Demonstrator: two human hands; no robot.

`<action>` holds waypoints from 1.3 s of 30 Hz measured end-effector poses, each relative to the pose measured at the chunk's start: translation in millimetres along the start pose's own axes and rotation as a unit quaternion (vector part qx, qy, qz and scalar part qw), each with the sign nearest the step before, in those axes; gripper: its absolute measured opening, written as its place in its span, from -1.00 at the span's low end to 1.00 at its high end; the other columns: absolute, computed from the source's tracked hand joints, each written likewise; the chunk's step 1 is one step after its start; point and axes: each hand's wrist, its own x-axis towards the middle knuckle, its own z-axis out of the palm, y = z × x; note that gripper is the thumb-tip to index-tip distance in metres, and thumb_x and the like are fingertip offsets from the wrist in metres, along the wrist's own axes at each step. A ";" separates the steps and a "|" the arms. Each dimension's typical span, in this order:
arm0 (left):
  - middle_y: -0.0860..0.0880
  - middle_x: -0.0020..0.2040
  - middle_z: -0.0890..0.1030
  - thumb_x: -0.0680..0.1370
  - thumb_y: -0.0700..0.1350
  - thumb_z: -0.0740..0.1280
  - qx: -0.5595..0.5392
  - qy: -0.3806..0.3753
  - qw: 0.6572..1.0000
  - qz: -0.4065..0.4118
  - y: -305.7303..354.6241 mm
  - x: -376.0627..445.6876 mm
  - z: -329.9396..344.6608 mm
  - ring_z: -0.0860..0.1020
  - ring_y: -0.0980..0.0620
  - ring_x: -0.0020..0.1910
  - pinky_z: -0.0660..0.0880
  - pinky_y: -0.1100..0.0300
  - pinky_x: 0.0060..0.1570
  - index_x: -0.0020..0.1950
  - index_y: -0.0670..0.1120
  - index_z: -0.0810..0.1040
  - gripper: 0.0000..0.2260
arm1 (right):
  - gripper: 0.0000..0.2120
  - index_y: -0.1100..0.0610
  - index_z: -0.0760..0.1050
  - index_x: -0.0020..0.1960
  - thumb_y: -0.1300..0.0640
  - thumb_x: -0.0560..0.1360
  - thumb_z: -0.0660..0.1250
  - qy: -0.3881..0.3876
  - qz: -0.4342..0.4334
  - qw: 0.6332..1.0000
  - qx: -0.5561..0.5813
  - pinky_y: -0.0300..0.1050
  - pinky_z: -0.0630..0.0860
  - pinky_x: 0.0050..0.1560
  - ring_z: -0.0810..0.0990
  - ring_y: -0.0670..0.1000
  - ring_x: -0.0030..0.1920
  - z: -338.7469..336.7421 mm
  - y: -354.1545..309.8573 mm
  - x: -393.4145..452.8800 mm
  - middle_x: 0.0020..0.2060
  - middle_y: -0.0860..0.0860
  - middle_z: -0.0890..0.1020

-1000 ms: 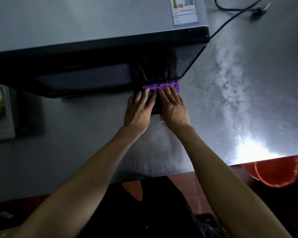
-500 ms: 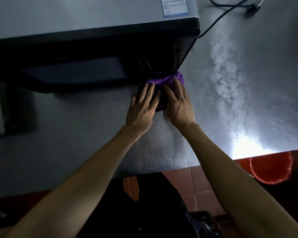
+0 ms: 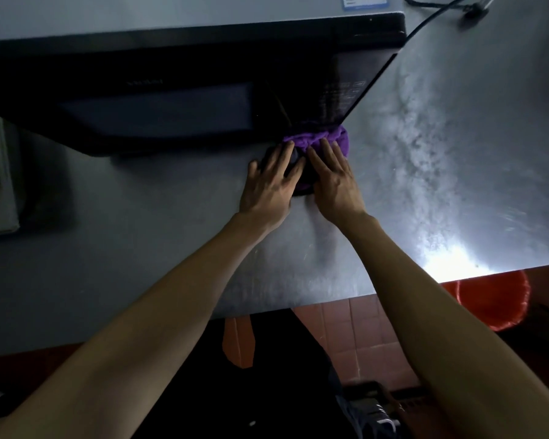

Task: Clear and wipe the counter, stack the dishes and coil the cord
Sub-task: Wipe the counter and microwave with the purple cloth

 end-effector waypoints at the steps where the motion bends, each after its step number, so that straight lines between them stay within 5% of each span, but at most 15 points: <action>1: -0.18 0.59 0.17 0.50 -0.23 0.30 0.000 -0.001 1.000 -0.002 -5.1 -3.7 -0.9 0.23 -0.19 0.53 0.33 -0.16 0.24 0.57 -0.03 0.25 -0.37 | -0.33 0.10 0.14 0.60 0.30 0.52 0.21 -0.005 -0.001 1.000 0.002 0.17 0.03 0.57 -0.01 0.24 0.59 1.8 -6.3 0.5 0.59 0.18 0.09; 26: -0.11 0.61 0.17 0.49 -0.16 0.26 0.038 0.003 0.996 -0.083 -250.5 -163.8 -25.4 0.21 -0.12 0.55 0.31 -0.13 0.17 0.56 -0.03 0.26 -0.38 | -0.33 0.04 -0.04 0.62 0.23 0.58 0.13 -0.085 -0.046 0.995 -0.008 0.16 -0.13 0.58 -0.18 0.25 0.59 94.3 -287.3 33.2 0.60 0.20 -0.05; 39: -0.16 0.58 0.21 0.43 -0.18 0.38 0.025 -0.022 0.992 -0.118 -257.2 -169.9 -27.2 0.21 -0.15 0.55 0.31 -0.15 0.21 0.54 -0.06 0.30 -0.32 | -0.37 0.06 -0.14 0.62 0.20 0.63 0.05 -0.101 -0.061 0.993 -0.019 0.05 -0.15 0.59 -0.22 0.15 0.60 97.0 -299.7 33.9 0.61 0.11 -0.13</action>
